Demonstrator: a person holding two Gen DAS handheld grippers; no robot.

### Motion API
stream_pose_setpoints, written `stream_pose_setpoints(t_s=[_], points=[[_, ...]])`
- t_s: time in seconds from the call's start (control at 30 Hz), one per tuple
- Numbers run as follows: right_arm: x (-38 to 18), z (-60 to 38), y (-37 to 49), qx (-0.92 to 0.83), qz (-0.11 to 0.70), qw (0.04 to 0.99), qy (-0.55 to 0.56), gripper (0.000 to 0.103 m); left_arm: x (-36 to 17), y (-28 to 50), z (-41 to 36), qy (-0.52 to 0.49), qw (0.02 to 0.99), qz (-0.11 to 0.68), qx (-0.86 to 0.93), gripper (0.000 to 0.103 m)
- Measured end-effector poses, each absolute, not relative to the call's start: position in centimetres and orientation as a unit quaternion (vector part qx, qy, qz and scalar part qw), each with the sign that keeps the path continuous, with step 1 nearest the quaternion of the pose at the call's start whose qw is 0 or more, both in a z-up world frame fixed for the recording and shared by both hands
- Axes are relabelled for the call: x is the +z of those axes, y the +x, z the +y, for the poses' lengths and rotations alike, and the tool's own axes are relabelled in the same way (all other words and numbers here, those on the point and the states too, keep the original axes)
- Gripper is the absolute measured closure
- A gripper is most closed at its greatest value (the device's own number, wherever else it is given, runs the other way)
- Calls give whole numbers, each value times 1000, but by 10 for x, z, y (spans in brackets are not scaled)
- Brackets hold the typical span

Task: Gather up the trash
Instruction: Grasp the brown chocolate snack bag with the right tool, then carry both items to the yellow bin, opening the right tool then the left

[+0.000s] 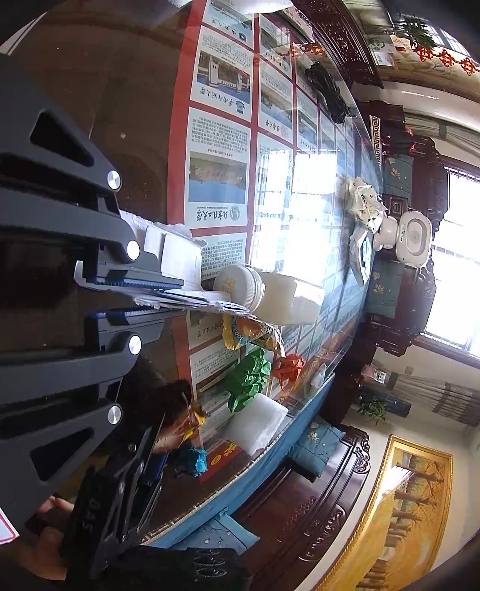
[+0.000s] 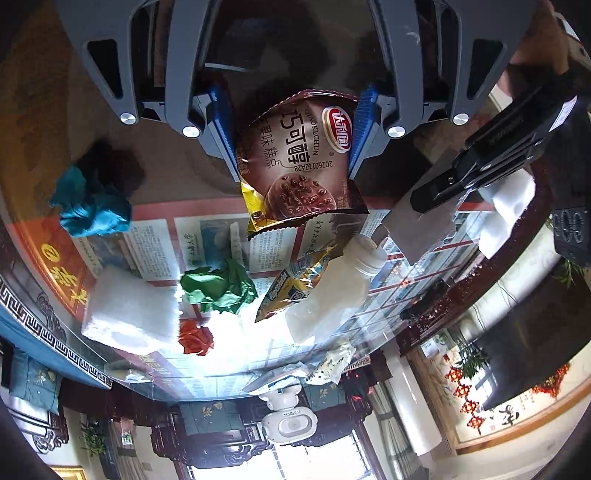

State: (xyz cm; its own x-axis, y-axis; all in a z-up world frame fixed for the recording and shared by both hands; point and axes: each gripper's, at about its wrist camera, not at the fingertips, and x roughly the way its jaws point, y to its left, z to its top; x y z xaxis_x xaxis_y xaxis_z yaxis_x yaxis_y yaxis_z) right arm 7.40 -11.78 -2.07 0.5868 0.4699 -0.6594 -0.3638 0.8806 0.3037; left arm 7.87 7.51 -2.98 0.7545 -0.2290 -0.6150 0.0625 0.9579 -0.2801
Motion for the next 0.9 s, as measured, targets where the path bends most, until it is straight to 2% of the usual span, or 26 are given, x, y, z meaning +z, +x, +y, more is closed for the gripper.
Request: stream_pose_setpoints(t_s=[0.47, 0.7, 0.9], points=[[13, -176, -18, 255, 343, 900, 91, 51, -4, 9, 53, -100, 936, 317, -118, 95], [-6, -201, -75, 288, 378, 872, 115, 51, 7, -50, 38, -98, 930, 314, -162, 95], [-40, -212, -125, 262, 423, 863, 90, 51, -8, -105, 21, -88, 915, 339, -203, 95]])
